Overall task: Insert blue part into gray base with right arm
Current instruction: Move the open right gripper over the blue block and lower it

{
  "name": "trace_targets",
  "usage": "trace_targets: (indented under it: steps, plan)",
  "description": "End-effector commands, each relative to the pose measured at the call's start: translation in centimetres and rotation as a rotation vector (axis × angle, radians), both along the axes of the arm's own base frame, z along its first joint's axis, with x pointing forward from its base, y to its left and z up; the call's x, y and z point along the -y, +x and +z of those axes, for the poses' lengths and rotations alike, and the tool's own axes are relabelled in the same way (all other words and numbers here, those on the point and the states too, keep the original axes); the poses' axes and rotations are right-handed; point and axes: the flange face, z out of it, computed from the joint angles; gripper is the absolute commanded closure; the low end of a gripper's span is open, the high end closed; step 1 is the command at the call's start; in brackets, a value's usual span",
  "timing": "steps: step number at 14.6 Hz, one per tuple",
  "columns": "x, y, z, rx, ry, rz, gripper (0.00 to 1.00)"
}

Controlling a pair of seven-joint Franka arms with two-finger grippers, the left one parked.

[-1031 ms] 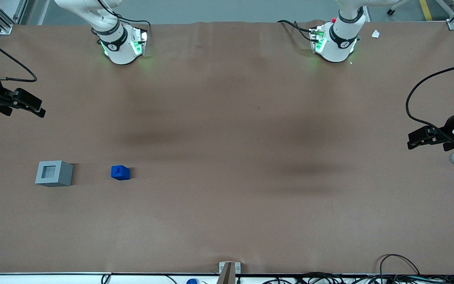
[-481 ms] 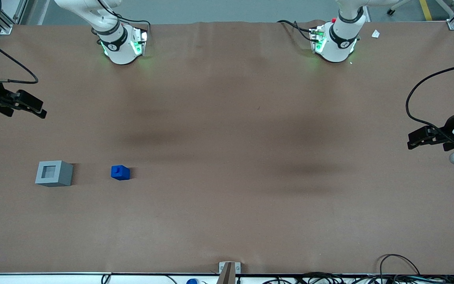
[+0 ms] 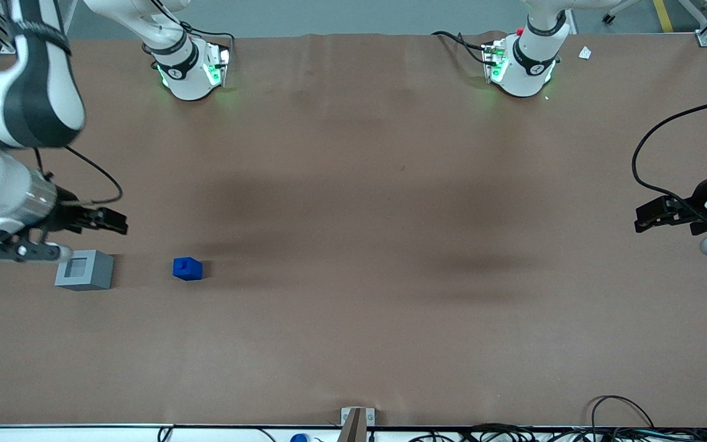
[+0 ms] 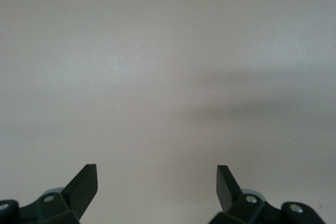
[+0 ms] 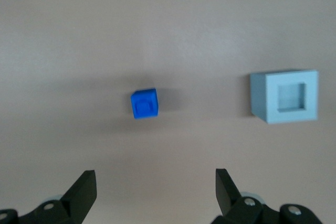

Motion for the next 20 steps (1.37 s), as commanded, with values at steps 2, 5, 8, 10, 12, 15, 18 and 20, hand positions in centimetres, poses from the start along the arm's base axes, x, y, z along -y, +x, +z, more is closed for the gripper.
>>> trace_targets:
  steps: [2,5,8,10,12,15,18,20]
  plan:
    - [-1.2,0.8,-4.8,-0.006,0.009,0.007,0.03]
    - [-1.6,1.5,-8.1,-0.025,0.007,0.018,0.08]
    - [-1.8,1.7,-9.8,-0.035,0.007,0.018,0.1]
    - [-2.1,1.4,-11.9,-0.029,0.021,0.01,0.1]
    - [-2.2,0.9,-13.9,0.014,0.031,0.004,0.1]
    - [-3.0,0.7,-16.1,0.019,0.027,0.015,0.14]
    - [-3.8,0.5,-18.0,0.013,0.022,0.031,0.16]
    - [-3.7,0.2,-18.9,0.021,0.021,0.034,0.17]
